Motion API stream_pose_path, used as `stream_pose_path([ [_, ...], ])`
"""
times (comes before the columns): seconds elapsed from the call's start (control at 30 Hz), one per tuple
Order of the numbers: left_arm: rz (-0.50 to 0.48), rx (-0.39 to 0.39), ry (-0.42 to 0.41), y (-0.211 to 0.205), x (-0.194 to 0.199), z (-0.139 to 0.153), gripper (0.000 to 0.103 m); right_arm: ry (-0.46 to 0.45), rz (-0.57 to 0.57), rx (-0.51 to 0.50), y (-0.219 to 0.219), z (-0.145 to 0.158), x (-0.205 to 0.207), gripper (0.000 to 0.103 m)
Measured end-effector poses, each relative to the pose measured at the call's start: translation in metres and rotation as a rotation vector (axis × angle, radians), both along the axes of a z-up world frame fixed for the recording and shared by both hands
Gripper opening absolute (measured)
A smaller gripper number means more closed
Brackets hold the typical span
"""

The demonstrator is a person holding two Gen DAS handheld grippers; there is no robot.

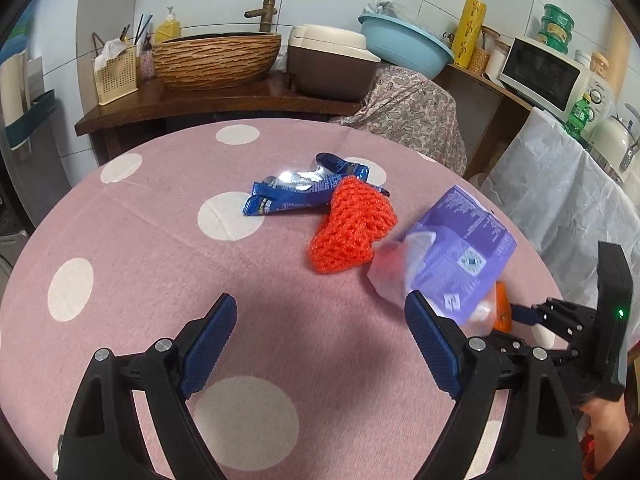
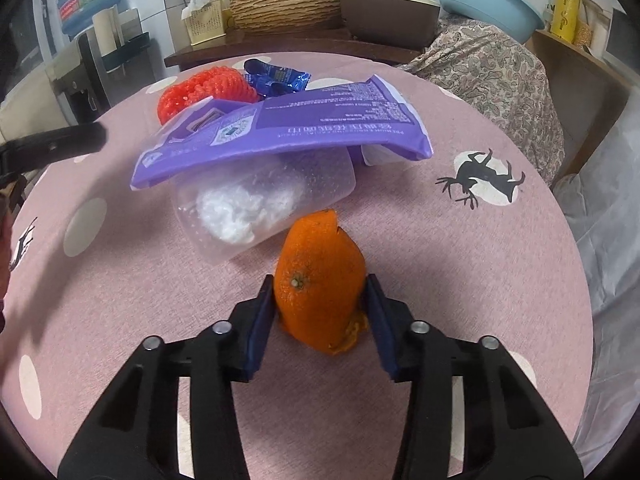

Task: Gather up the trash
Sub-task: 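Grasp the orange peel with the right tool while the left tool grasps the red foam net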

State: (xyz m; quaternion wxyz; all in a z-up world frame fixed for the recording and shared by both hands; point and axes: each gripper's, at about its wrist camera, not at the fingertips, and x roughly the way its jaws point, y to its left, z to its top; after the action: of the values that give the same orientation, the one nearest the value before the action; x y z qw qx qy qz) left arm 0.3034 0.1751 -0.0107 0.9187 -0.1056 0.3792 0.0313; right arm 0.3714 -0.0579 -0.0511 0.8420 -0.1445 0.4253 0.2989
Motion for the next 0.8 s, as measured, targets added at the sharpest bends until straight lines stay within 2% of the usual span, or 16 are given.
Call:
stream_pose_path([
  [0.17, 0.004, -0.036, 0.006, -0.001, 0.028, 0.005, 0.085, -0.010, -0.011, 0.032, -0.009, -0.001, -0.009, 0.030],
  [0.3, 0.008, -0.017, 0.033, -0.007, 0.055, 0.003, 0.085, -0.025, -0.006, 0.039, -0.013, 0.002, -0.019, 0.029],
  [0.43, 0.014, -0.068, 0.070, -0.007, 0.074, -0.005, 0.083, -0.034, -0.003, 0.050, -0.016, 0.005, -0.025, 0.028],
  [0.47, 0.023, -0.070, 0.073, -0.008, 0.077, -0.008, 0.078, -0.034, -0.006, 0.056, -0.017, 0.006, -0.025, 0.028],
  [0.67, 0.061, -0.090, 0.107, -0.002, 0.078, -0.020, 0.036, -0.027, -0.011, 0.077, -0.021, 0.007, -0.028, 0.028],
  [0.8, 0.092, -0.117, 0.092, 0.008, 0.066, -0.024, 0.023, -0.027, -0.008, 0.095, -0.023, 0.008, -0.033, 0.028],
])
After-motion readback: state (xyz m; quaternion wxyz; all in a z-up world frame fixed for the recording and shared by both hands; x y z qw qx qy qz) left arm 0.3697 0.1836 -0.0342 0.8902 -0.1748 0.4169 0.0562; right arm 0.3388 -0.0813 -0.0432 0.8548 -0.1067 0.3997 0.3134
